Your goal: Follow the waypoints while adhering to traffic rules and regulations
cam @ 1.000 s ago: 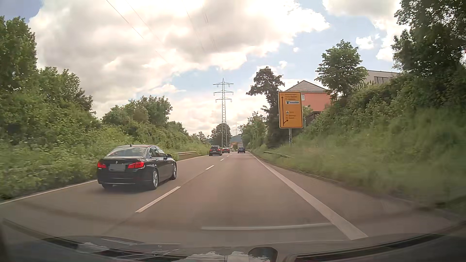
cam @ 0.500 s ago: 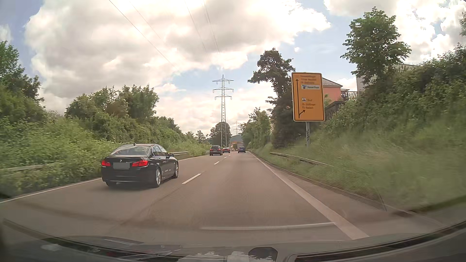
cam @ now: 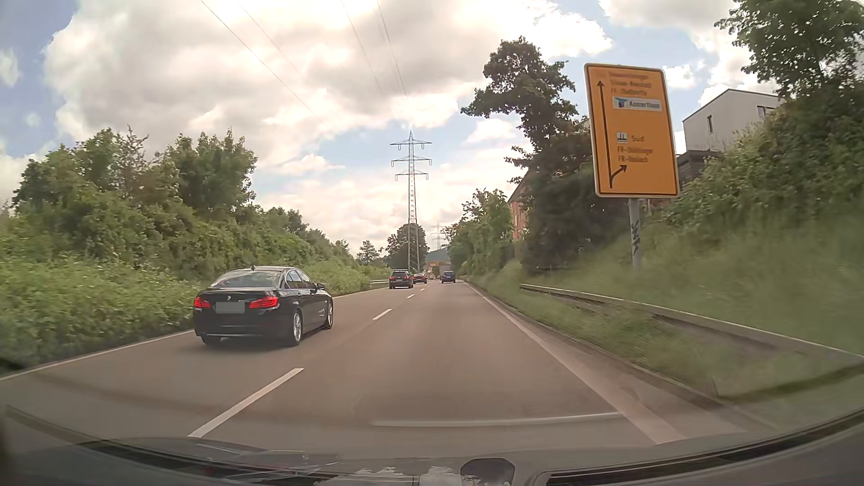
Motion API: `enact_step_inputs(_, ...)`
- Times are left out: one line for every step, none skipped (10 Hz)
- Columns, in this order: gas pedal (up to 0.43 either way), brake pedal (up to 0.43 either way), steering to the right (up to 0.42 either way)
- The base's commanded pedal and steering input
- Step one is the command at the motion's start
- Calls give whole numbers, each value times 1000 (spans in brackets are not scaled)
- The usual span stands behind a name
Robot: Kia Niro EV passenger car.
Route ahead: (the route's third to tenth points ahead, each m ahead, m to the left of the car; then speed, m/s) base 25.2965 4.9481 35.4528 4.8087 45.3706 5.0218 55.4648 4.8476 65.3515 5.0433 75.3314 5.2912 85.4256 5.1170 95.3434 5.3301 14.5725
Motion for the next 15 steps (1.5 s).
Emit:
enact_step_inputs(87,0,0)
enact_step_inputs(87,0,0)
enact_step_inputs(87,0,0)
enact_step_inputs(87,0,0)
enact_step_inputs(87,0,0)
enact_step_inputs(87,0,0)
enact_step_inputs(87,0,0)
enact_step_inputs(87,0,0)
enact_step_inputs(87,0,0)
enact_step_inputs(87,0,0)
enact_step_inputs(87,0,0)
enact_step_inputs(87,0,0)
enact_step_inputs(87,0,0)
enact_step_inputs(87,0,0)
enact_step_inputs(87,0,0)
